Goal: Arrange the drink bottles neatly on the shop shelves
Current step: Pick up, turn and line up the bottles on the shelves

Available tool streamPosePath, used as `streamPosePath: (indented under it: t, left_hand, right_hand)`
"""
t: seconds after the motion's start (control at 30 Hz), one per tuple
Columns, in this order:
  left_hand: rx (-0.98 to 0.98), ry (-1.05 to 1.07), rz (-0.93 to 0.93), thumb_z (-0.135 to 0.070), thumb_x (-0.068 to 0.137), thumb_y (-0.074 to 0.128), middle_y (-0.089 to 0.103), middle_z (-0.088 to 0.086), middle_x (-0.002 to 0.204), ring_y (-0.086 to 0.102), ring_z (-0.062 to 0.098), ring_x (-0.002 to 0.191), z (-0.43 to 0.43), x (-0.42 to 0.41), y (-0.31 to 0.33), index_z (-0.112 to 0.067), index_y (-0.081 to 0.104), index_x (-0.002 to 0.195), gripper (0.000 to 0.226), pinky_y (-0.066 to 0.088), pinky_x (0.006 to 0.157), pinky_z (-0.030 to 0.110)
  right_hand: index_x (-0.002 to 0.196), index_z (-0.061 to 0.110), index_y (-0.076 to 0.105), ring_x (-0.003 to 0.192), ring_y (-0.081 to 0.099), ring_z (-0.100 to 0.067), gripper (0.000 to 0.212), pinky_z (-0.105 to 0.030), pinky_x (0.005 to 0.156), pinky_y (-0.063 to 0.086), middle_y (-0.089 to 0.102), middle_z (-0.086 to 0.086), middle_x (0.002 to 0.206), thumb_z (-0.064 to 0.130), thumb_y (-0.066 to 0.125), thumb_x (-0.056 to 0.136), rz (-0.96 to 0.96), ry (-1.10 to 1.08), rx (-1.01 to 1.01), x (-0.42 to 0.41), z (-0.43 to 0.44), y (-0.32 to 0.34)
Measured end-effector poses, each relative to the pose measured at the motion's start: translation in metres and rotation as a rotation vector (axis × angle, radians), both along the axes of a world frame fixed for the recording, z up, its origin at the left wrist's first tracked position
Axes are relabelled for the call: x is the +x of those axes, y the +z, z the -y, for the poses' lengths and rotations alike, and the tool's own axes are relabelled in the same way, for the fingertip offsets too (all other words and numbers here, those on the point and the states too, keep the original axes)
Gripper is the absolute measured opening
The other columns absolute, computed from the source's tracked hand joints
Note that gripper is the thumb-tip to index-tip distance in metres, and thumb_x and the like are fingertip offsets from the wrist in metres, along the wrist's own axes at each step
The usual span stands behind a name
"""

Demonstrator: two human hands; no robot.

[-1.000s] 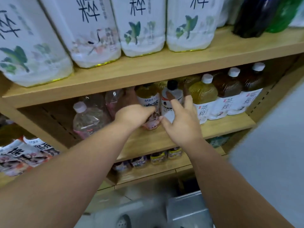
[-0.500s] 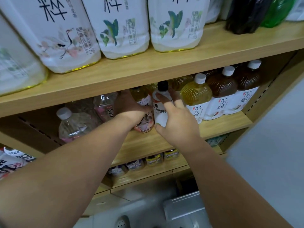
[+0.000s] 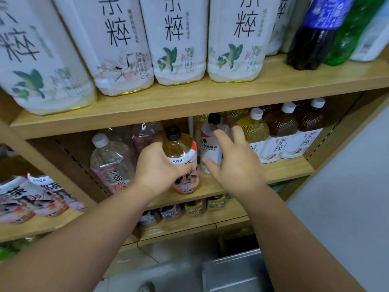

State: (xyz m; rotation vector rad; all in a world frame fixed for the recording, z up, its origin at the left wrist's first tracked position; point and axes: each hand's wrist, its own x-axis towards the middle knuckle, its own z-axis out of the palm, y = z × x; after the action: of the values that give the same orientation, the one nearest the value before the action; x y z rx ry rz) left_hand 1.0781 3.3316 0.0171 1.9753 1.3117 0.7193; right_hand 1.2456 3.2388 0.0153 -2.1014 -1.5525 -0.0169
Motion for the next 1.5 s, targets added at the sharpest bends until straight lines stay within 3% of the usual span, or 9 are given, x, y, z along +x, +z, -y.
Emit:
streamPosePath:
  t: [0.17,0.43,0.57,0.77,0.9,1.07,1.23,1.33,1.5]
  left_hand:
    - [0.071,-0.126,0.069,-0.041,0.051,0.092,0.068,-0.018,0.112,0.064,-0.003,0.104,0.034,-0.047,0.011,-0.035,0.057,0.125,0.082,0.053,0.086,0.020]
    - [0.001,-0.008,0.101,-0.044,0.043,0.090,0.073,-0.020,0.106,0.069,-0.004,0.098,0.057,-0.125,-0.004,-0.037,0.062,0.124,0.086,0.059,0.083,0.031]
    - [0.027,0.128,0.084,-0.038,0.044,0.090,0.070,-0.030,0.101,0.067,-0.009,0.093,0.058,-0.180,-0.007,-0.039,0.062,0.115,0.077,0.052,0.074,0.014]
    - [0.061,0.374,0.022,-0.044,0.042,0.093,0.066,-0.030,0.097,0.066,-0.007,0.092,0.053,-0.262,-0.007,-0.047,0.044,0.118,0.091,0.054,0.075,0.016]
    - [0.090,0.486,0.030,-0.039,0.041,0.099,0.067,-0.026,0.088,0.063,-0.014,0.089,0.044,-0.318,-0.006,-0.043,0.045,0.102,0.081,0.048,0.067,0.008]
    - [0.064,0.584,0.076,-0.049,0.039,0.100,0.067,-0.025,0.094,0.065,-0.005,0.086,0.015,-0.395,-0.006,-0.038,0.050,0.107,0.085,0.058,0.075,0.031]
    - [0.033,0.583,0.063,-0.047,0.041,0.099,0.064,-0.025,0.095,0.064,-0.004,0.088,-0.023,-0.458,-0.001,-0.040,0.044,0.108,0.086,0.057,0.074,0.031]
    - [0.075,0.541,0.028,-0.045,0.046,0.099,0.065,-0.019,0.098,0.068,0.010,0.090,-0.049,-0.474,0.001,-0.035,0.043,0.113,0.087,0.059,0.078,0.039]
    - [0.137,0.471,-0.049,-0.042,0.055,0.096,0.068,-0.001,0.113,0.066,0.027,0.102,-0.088,-0.475,0.000,-0.024,0.045,0.123,0.087,0.049,0.075,0.033]
  right_hand:
    - [0.137,0.030,0.058,0.109,0.057,-0.004,0.051,-0.029,0.089,0.052,0.057,0.014,0.125,0.053,0.059,0.091,-0.348,0.254,0.271,-0.054,0.019,0.018]
    - [0.102,0.030,0.070,0.097,0.057,-0.007,0.024,-0.035,0.082,0.051,0.060,0.018,0.096,0.046,0.066,0.085,-0.408,0.393,0.224,-0.132,-0.005,0.005]
    - [0.108,0.030,0.068,0.103,0.055,-0.007,0.031,-0.034,0.086,0.049,0.060,0.018,0.101,0.050,0.061,0.086,-0.392,0.541,0.145,-0.182,-0.022,0.005]
    - [0.117,0.030,0.067,0.109,0.055,-0.005,0.038,-0.034,0.090,0.050,0.060,0.019,0.111,0.053,0.061,0.088,-0.394,0.701,0.088,-0.261,-0.054,0.005]
    - [0.134,0.042,0.054,0.121,0.051,-0.002,0.042,-0.037,0.099,0.049,0.051,0.025,0.125,0.057,0.049,0.095,-0.432,0.726,0.028,-0.310,-0.073,-0.001]
    - [0.145,0.034,0.049,0.134,0.039,0.000,0.049,-0.032,0.110,0.041,0.040,0.018,0.144,0.052,0.042,0.100,-0.341,0.643,0.021,-0.372,-0.103,-0.005]
    - [0.156,0.035,0.033,0.147,0.023,-0.011,0.057,-0.034,0.113,0.032,0.020,0.008,0.161,0.042,0.050,0.102,-0.206,0.497,-0.054,-0.427,-0.127,0.003]
    - [0.158,0.034,0.030,0.150,0.021,-0.016,0.060,-0.036,0.118,0.030,0.021,0.001,0.164,0.038,0.052,0.102,-0.134,0.431,-0.126,-0.449,-0.134,0.005]
    - [0.162,0.035,0.017,0.156,0.014,-0.020,0.068,-0.035,0.120,0.028,0.003,0.003,0.171,0.031,0.051,0.103,-0.051,0.391,-0.249,-0.470,-0.133,-0.001]
